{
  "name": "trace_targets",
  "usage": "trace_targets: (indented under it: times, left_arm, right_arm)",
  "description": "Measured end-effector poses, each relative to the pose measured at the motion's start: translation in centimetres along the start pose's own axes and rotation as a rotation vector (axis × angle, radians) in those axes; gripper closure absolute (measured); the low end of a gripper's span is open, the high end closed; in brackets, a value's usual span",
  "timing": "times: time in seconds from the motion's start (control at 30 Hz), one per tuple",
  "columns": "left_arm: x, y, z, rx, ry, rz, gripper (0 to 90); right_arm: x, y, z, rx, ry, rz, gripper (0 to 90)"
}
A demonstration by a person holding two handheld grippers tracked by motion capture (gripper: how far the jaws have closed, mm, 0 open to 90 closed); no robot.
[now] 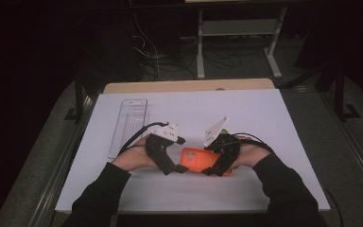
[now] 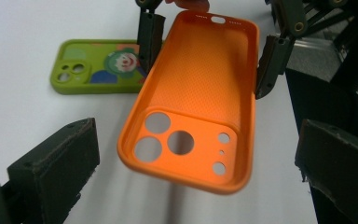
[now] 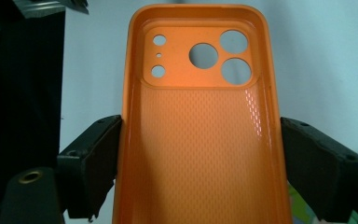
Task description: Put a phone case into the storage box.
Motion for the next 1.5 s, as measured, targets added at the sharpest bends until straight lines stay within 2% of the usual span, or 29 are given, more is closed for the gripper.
trace_targets:
  times: [0.13,0.2,0.3,0.4,0.43,0.53,0.87,0.93,1.17,1.4,1.5]
  left_arm:
    - [-0.1,0.1,-0.5,0.025,0.011,-0.019,0.0]
    - [-0.4,0.2,-0.8,0.036,0.015,-0.002,0.0]
    - [-0.6,0.3,-1.3,0.056,0.022,-0.019,0.0]
    - [-0.7,0.4,-1.7,0.068,0.029,-0.024,0.0]
    - [-0.8,0.4,-1.9,0.077,0.03,-0.025,0.0]
    - [-0.9,0.5,-2.1,0.09,0.028,-0.03,0.0]
    - [-1.0,0.5,-2.8,0.097,0.042,-0.036,0.2]
    - [-1.1,0.6,-2.7,0.093,0.047,-0.04,6.2]
    - [-1.1,0.8,-3.0,0.119,0.043,-0.051,11.7]
    - [-1.1,0.8,-3.0,0.12,0.053,-0.052,13.5]
    - [-1.1,0.8,-3.0,0.118,0.056,-0.065,14.1]
  right_arm:
    - [0.5,-0.3,-0.4,0.007,-0.019,0.013,14.9]
    - [0.6,-0.4,-0.5,0.008,-0.021,0.022,14.9]
    - [0.8,-0.7,-0.6,0.002,-0.026,0.04,14.9]
    - [1.2,-0.8,-0.6,0.003,-0.042,0.015,14.9]
    - [1.1,-0.9,-0.6,-0.012,-0.04,0.041,14.9]
    - [1.1,-1.0,-0.6,-0.011,-0.035,0.051,14.9]
    - [1.3,-1.3,-0.7,-0.016,-0.039,0.058,14.9]
    - [1.3,-1.3,-0.8,-0.017,-0.039,0.063,14.9]
    - [1.3,-1.5,-0.6,-0.024,-0.041,0.065,14.9]
    - [1.3,-1.4,-0.6,-0.021,-0.044,0.07,14.9]
    - [1.3,-1.4,-0.6,-0.019,-0.043,0.07,14.9]
Point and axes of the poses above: each handheld gripper's, and its own axes: z roughly backward along the jaws, y roughly out of its underside, x roughly to its left, the point moved 2 cm from there along -z, roughly forward along the jaws, and after that the axes turned 3 degrees about -x, right-handed, at the moved point
